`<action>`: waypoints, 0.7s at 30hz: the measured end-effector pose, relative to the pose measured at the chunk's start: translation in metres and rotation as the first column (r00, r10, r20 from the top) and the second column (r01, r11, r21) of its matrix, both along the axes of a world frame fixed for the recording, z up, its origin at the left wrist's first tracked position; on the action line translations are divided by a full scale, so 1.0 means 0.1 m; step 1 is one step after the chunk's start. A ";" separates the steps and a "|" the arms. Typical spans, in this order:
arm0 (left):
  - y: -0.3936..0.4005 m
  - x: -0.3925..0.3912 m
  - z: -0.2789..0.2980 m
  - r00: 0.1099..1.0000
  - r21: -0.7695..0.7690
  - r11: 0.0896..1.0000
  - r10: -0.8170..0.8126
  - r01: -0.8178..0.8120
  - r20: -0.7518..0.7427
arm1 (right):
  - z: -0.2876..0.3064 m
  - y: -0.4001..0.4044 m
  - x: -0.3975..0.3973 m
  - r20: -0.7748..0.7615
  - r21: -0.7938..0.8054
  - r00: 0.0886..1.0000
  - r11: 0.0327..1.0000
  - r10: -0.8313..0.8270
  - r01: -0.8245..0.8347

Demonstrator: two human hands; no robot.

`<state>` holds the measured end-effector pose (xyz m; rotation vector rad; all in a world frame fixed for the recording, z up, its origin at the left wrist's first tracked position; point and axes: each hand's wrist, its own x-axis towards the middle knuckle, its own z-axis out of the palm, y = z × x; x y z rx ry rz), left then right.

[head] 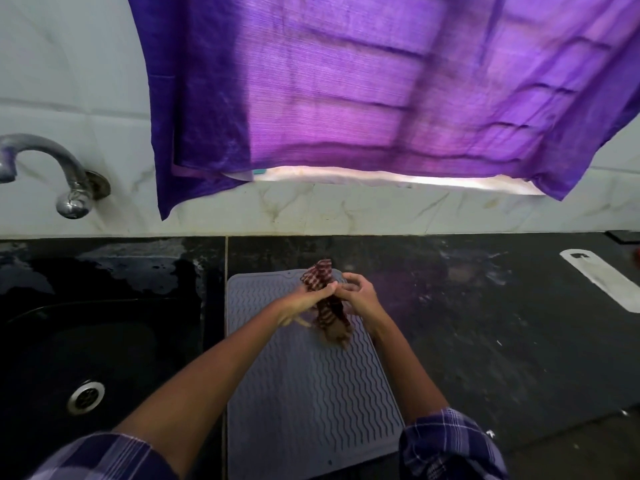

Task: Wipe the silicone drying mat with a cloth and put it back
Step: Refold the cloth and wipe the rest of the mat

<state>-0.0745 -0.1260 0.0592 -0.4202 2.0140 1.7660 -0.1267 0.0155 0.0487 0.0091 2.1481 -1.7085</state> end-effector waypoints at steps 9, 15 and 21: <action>0.03 0.01 0.15 0.994 -0.097 0.990 -0.103 0.106 0.035 | -0.13 -0.06 0.12 -0.084 -0.045 0.996 0.999 -0.009 0.005; -0.34 -0.18 0.01 0.988 0.095 0.984 0.150 -0.153 0.035 | -0.06 0.11 -0.13 0.131 -0.093 0.990 0.994 -0.042 0.055; -0.46 -0.17 -0.10 0.978 0.388 0.908 0.089 -0.157 0.187 | -0.16 0.13 0.00 0.274 -0.299 0.918 0.932 0.288 -0.203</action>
